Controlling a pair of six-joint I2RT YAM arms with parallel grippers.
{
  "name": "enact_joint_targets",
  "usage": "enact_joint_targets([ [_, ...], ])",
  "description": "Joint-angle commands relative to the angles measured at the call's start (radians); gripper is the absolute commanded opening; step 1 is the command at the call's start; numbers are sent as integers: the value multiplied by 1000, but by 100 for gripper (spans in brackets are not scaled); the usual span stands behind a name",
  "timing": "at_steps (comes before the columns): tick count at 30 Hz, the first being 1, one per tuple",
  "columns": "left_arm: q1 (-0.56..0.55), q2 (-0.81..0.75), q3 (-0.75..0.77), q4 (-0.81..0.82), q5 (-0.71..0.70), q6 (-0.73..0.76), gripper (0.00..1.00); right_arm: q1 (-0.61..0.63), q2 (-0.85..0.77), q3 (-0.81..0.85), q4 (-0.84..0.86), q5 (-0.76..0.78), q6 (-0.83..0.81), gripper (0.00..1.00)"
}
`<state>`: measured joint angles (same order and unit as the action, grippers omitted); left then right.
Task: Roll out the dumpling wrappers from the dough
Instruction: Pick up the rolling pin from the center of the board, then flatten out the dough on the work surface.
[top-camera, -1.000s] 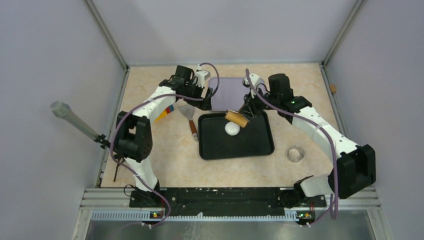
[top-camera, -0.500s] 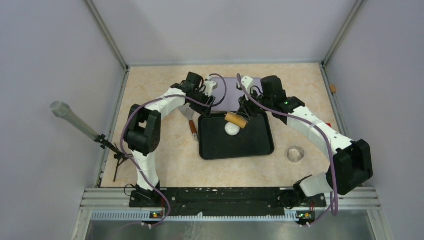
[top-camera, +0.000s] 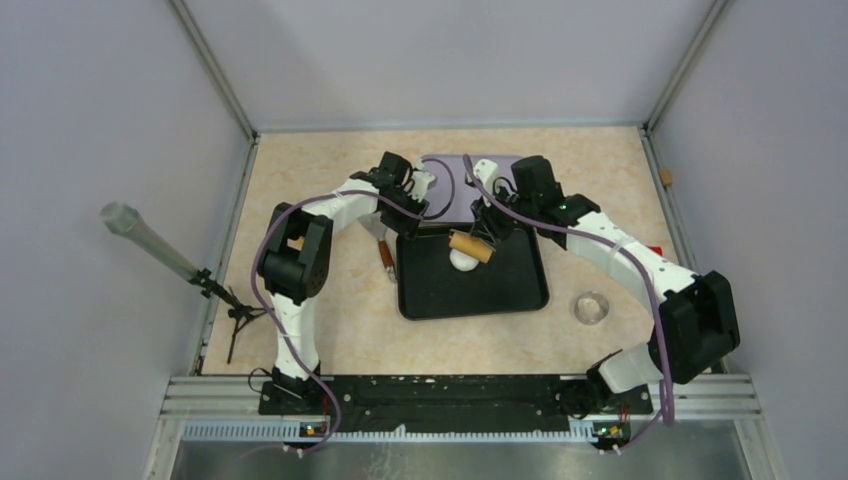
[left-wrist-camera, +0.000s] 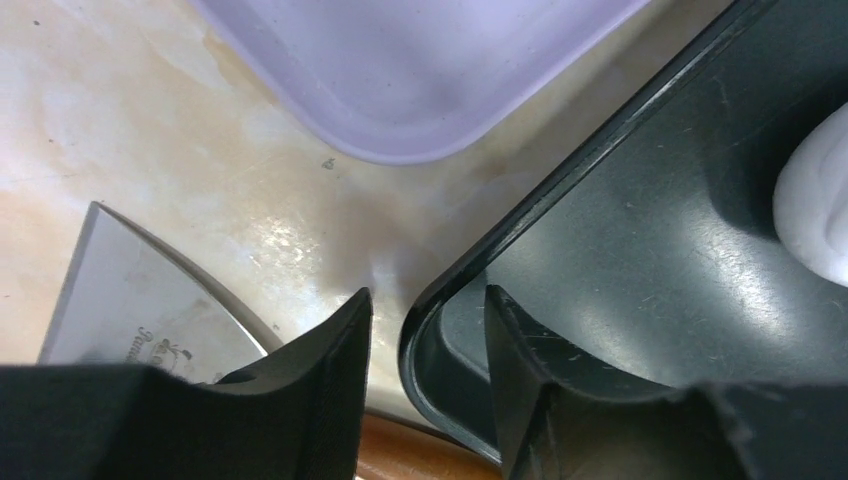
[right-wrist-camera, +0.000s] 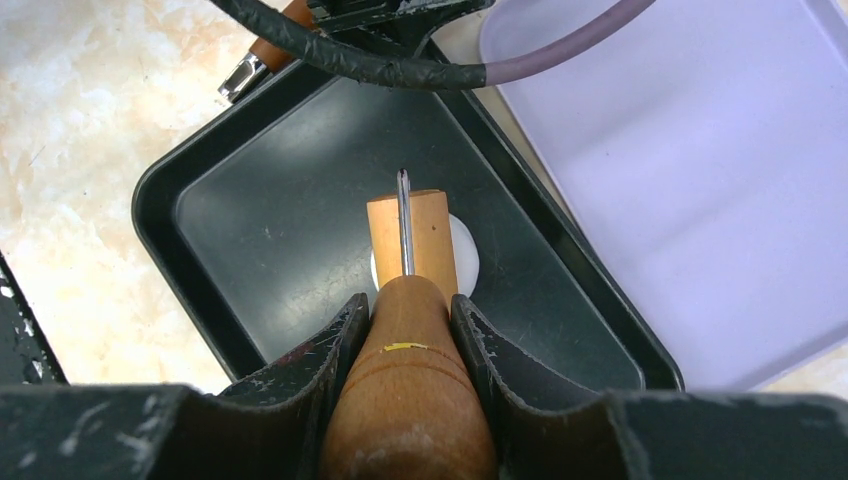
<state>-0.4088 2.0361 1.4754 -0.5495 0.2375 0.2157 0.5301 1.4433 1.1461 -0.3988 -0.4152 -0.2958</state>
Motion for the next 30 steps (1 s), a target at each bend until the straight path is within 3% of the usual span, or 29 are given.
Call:
enact_joint_targets([
  [1, -3, -1, 39, -19, -47, -26, 53, 18, 0, 55, 47, 13, -6, 0],
  [3, -2, -9, 43, -44, -95, -55, 57, 18, -2, 52, 53, 18, -6, 0],
  [6, -1, -9, 41, -82, -116, -83, 53, 19, -5, 49, 61, 22, -6, 0],
  [16, -2, 23, 37, -90, -119, -166, 16, 33, 7, 62, 51, 18, -49, 0],
  [23, -2, 30, 43, -69, -157, -204, 0, 61, 46, 99, 3, 53, -77, 0],
  [30, -2, 38, 35, -54, -169, -246, 0, 70, 37, 98, -6, 80, -85, 0],
])
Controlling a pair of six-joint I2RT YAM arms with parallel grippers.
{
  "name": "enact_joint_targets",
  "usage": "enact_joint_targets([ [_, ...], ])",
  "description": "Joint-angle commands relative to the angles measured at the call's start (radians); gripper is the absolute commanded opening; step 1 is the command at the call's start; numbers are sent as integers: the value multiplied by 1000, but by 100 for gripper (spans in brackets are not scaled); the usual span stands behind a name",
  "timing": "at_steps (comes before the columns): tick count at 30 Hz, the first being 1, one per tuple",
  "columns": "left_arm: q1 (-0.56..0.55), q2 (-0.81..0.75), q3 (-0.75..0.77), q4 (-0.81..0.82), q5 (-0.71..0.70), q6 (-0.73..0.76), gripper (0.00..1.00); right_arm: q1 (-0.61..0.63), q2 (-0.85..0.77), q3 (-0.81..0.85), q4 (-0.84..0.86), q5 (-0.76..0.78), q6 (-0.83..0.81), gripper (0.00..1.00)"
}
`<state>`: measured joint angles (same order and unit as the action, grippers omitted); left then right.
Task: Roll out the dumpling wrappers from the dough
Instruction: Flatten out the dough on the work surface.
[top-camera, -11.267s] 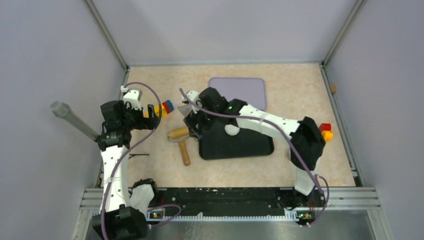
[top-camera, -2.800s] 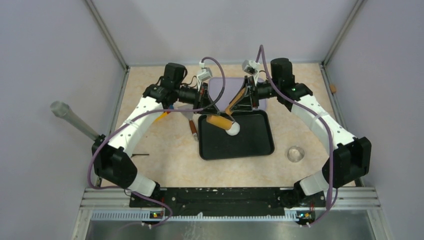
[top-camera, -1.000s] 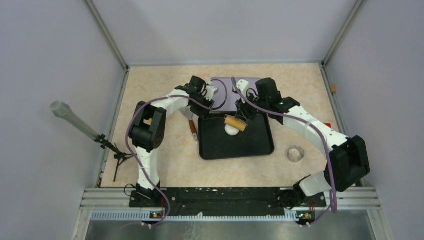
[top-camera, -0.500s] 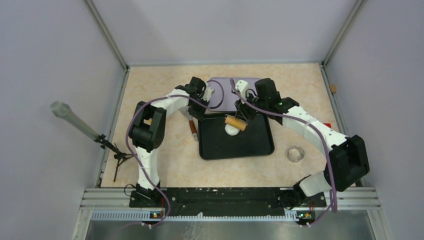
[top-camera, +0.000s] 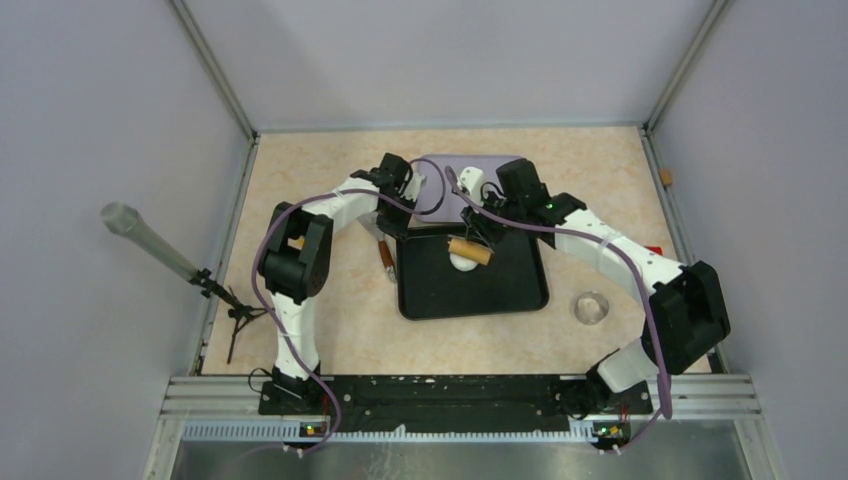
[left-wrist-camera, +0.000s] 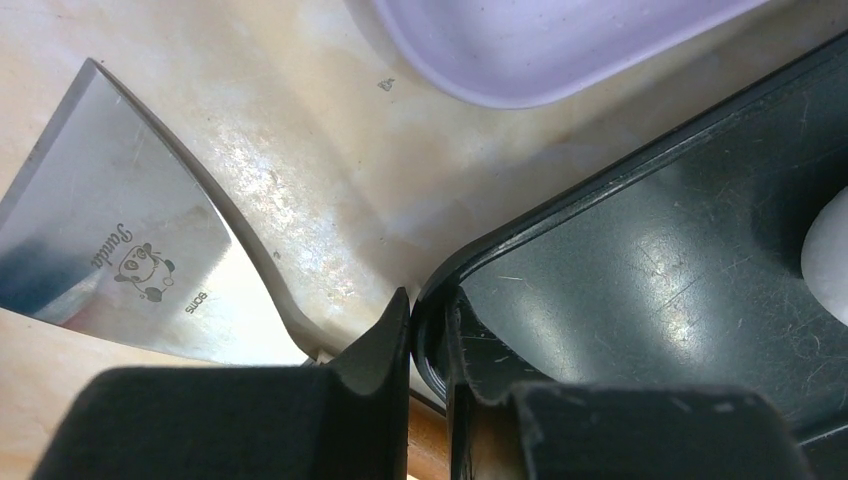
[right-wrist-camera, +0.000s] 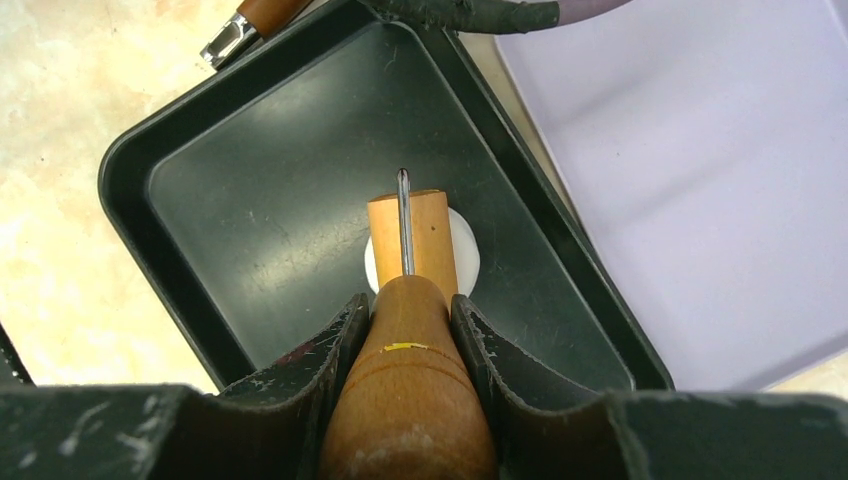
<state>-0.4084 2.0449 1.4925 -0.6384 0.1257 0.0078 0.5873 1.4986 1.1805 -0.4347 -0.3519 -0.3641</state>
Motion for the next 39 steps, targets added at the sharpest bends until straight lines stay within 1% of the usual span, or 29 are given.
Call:
enact_joint_targets([
  [1, -3, 30, 20, 34, -58, -37, 0, 13, -17, 64, 29, 21, -18, 0],
  [5, -3, 31, 18, 60, -49, -18, 0, 14, -11, 69, 32, 38, -32, 0],
  [10, -3, 54, 41, 45, -41, -17, 0, 18, 6, 84, 41, 40, -32, 0],
  [16, -3, 60, 44, 42, -45, -17, 0, 40, 29, 111, 15, 33, -37, 0],
  [18, -3, 62, 45, 40, -49, -17, 0, 53, 29, 106, 20, 54, -43, 0],
  [24, -3, 66, 49, 37, -54, -18, 0, 62, 66, 71, 20, 80, -64, 0],
  [30, -2, 64, 45, 38, -52, -19, 0, 62, 73, -17, 54, 120, -75, 0],
  [35, -2, 64, 44, 39, -53, -19, 0, 62, 91, -59, 28, 91, -74, 0],
  [39, -3, 63, 42, 40, -61, -23, 0, 62, 101, -70, -14, 20, -70, 0],
])
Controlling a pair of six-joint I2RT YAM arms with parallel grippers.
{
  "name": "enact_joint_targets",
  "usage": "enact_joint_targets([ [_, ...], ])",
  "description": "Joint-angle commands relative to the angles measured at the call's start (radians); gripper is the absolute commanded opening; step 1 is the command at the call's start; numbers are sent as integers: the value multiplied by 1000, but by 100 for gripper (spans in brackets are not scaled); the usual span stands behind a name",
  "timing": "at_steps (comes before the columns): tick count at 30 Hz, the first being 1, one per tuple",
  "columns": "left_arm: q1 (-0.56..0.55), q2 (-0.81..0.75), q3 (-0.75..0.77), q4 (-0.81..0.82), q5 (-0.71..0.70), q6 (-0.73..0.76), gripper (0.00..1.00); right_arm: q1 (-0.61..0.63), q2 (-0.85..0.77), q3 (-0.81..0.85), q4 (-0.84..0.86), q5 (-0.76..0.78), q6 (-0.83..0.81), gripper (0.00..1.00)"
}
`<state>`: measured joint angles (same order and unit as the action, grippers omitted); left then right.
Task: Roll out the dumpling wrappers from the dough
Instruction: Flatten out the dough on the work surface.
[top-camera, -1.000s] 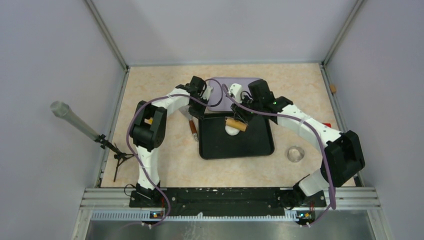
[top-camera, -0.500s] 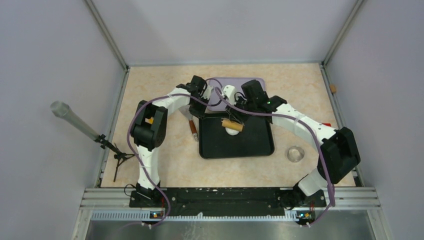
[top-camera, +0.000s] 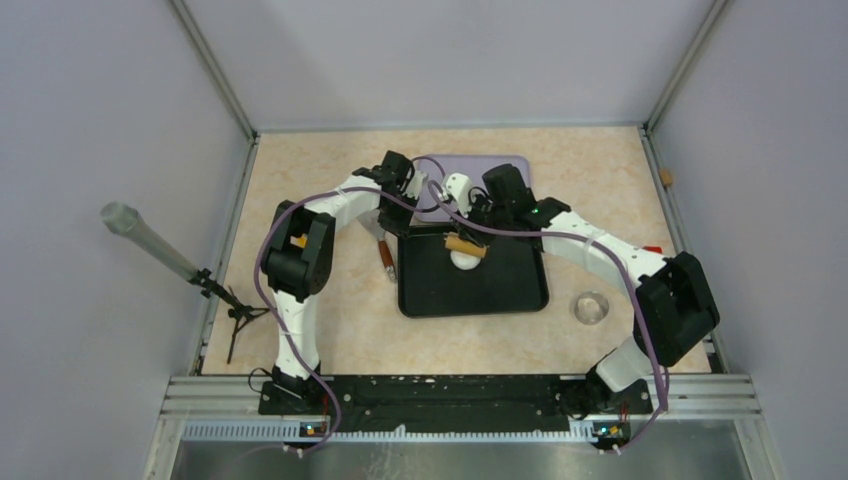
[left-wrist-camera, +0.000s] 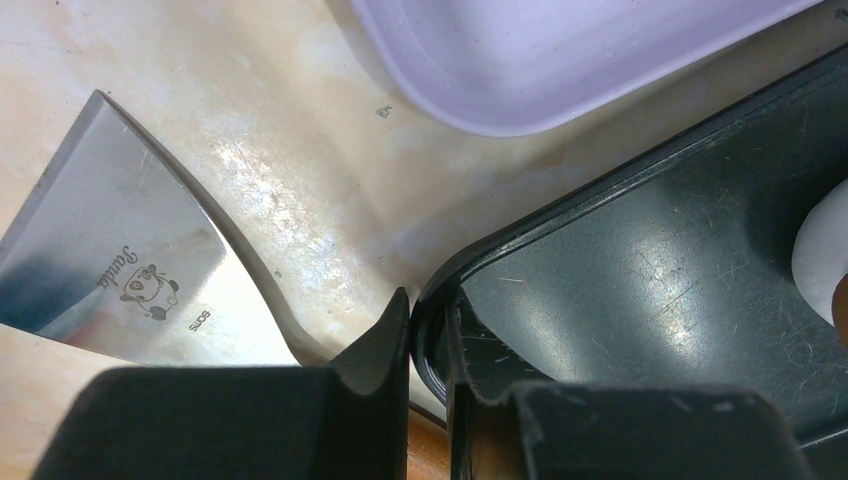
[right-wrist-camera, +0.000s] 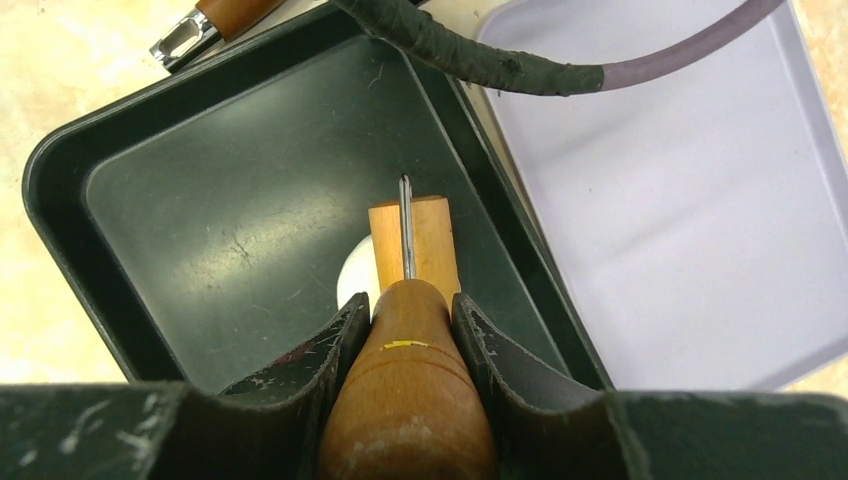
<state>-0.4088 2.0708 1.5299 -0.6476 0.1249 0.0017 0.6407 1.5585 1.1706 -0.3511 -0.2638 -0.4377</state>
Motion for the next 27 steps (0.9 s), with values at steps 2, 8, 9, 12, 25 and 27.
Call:
enact_joint_targets([
  [2, -2, 37, 6, 49, -60, -17, 0, 8, 41, -64, -111, -95, 5, 0],
  [8, -2, 37, 6, 49, -61, -17, 0, 8, 56, -89, -126, -76, 2, 0],
  [9, -2, 37, 7, 49, -61, -17, 0, 8, 58, -97, -124, -72, 3, 0],
  [12, -2, 38, 7, 48, -62, -17, 0, 10, 57, -121, -122, -63, 2, 0],
  [25, -2, 38, 8, 46, -69, -21, 0, 18, 60, -166, -170, -59, -29, 0],
  [27, -2, 40, 8, 45, -70, -22, 0, 19, 61, -167, -180, -70, -34, 0],
])
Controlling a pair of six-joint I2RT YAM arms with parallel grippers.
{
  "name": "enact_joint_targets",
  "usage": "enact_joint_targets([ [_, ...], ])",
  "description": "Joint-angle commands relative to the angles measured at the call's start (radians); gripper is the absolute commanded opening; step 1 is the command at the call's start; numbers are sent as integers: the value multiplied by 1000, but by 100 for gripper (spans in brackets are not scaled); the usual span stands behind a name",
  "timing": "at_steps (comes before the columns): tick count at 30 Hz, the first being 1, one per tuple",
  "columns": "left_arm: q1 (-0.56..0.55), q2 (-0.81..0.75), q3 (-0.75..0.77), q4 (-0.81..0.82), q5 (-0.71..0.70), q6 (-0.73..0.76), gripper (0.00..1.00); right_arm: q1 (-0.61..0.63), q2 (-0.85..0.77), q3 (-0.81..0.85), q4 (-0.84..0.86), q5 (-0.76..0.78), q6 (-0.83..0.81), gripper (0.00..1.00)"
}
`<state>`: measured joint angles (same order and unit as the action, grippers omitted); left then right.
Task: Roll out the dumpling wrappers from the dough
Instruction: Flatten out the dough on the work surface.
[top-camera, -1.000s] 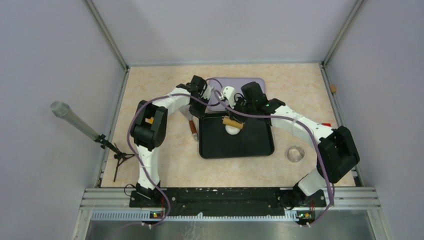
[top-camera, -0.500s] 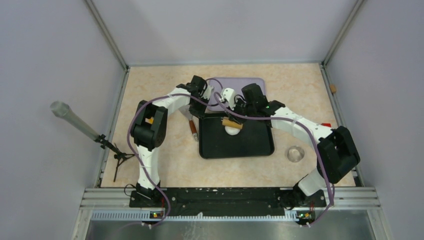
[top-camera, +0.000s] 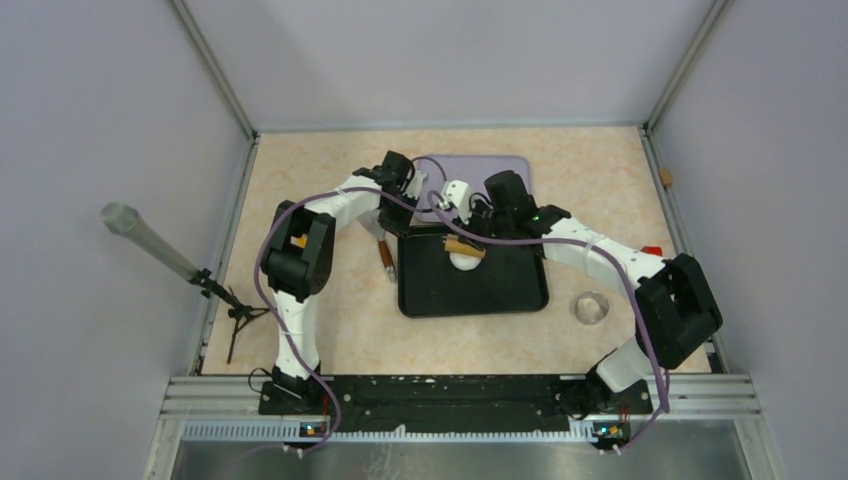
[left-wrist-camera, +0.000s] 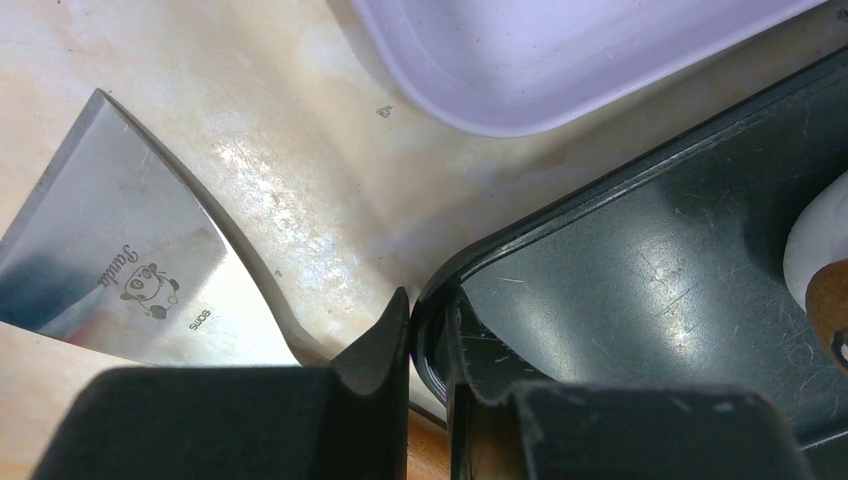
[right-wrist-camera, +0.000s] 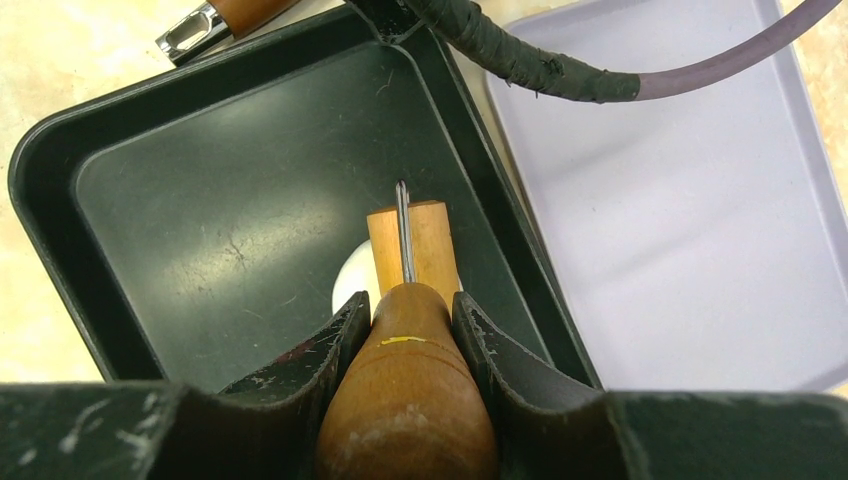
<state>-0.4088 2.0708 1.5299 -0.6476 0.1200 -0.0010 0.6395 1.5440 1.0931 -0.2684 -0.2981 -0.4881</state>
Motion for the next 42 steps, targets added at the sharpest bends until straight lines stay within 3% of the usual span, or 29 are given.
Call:
enact_joint_targets([
  [1, -2, 40, 8, 45, -66, -19, 0, 20, 75, -88, -269, -43, 13, 0],
  [42, -2, 47, 15, 40, -74, -23, 0, 57, 12, -108, -475, -139, -105, 0],
])
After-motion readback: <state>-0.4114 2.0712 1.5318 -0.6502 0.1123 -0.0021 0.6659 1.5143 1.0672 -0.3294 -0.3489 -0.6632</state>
